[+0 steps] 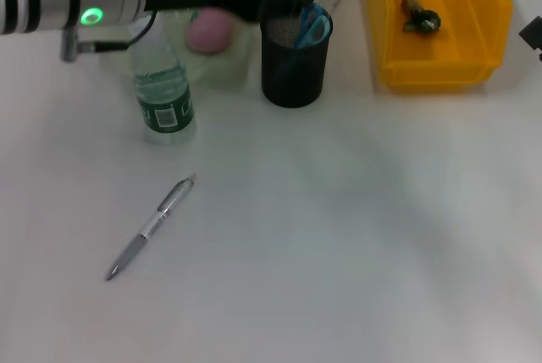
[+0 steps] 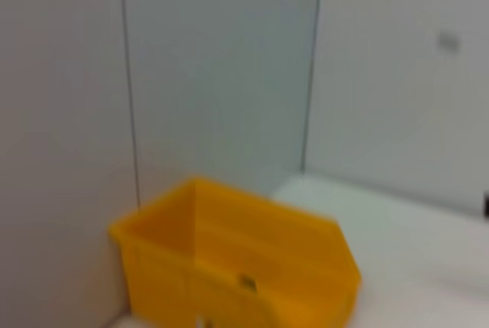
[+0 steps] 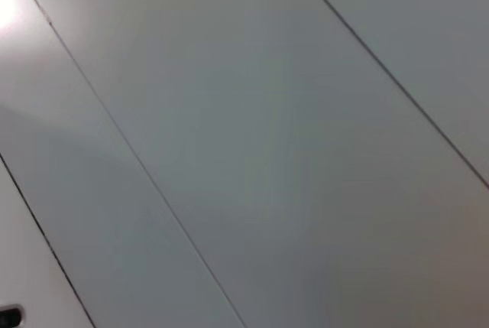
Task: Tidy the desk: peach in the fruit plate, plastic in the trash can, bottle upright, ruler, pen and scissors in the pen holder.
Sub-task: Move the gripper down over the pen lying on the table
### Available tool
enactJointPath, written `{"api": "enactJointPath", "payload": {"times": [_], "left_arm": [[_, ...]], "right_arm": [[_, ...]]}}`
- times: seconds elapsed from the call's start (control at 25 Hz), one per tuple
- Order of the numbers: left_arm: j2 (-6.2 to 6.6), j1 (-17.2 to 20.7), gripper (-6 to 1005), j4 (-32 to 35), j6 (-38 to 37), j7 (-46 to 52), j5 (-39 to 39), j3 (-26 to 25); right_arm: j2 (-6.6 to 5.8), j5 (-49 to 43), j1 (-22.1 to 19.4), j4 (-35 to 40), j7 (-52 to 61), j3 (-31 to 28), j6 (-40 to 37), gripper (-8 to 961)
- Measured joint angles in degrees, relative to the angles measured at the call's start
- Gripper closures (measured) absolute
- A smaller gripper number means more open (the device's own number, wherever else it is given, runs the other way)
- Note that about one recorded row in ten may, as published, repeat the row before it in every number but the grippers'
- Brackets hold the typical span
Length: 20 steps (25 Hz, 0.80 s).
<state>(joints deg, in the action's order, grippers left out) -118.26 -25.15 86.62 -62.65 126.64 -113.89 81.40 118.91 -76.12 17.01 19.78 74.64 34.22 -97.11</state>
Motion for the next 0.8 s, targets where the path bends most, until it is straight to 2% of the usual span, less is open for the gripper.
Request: {"api": "enactJointPath", "payload": {"times": [0.08, 0.12, 0.16, 0.36, 0.4, 0.48, 0.56, 0.6, 0.8], "left_arm": [[0.00, 0.00, 331, 0.00, 0.00, 0.00, 0.00, 0.00], [-0.07, -0.89, 331, 2.84, -6.27, 6.01, -7.28, -0.36], [-0.11, -1.27, 332, 3.75, -8.77, 8.35, -10.23, -0.43], [-0.19, -1.95, 332, 4.89, -13.03, 12.29, -15.12, -0.30], [-0.24, -2.77, 332, 5.29, -17.10, 15.36, -20.32, -0.12], [-0.24, -3.29, 333, 5.37, -19.76, 17.01, -23.60, -0.07], [-0.24, -3.29, 333, 5.37, -19.76, 17.01, -23.60, -0.07], [-0.29, -4.58, 333, 5.31, -24.44, 19.66, -28.82, 0.42], [-0.30, -6.28, 334, 4.77, -28.42, 24.40, -36.34, 3.05]], "right_arm": [[0.00, 0.00, 0.08, 0.00, -0.09, 0.37, 0.02, 300], [0.00, -0.02, 0.19, 0.00, -0.21, 1.01, 0.20, 300], [0.00, -0.02, 0.19, 0.00, -0.21, 1.01, 0.20, 300], [0.00, -0.09, 0.21, 0.00, -0.28, 1.60, 0.32, 300], [0.00, -0.09, 0.21, 0.00, -0.29, 1.61, 0.34, 300], [0.00, -0.09, 0.22, 0.00, -0.30, 1.61, 0.37, 300], [0.01, -0.09, 0.21, 0.00, -0.32, 1.63, 0.42, 300], [0.05, -0.09, 0.21, -0.01, -0.36, 1.64, 0.49, 300], [0.09, -0.09, 0.31, -0.16, -0.40, 1.64, 0.53, 301]]}}
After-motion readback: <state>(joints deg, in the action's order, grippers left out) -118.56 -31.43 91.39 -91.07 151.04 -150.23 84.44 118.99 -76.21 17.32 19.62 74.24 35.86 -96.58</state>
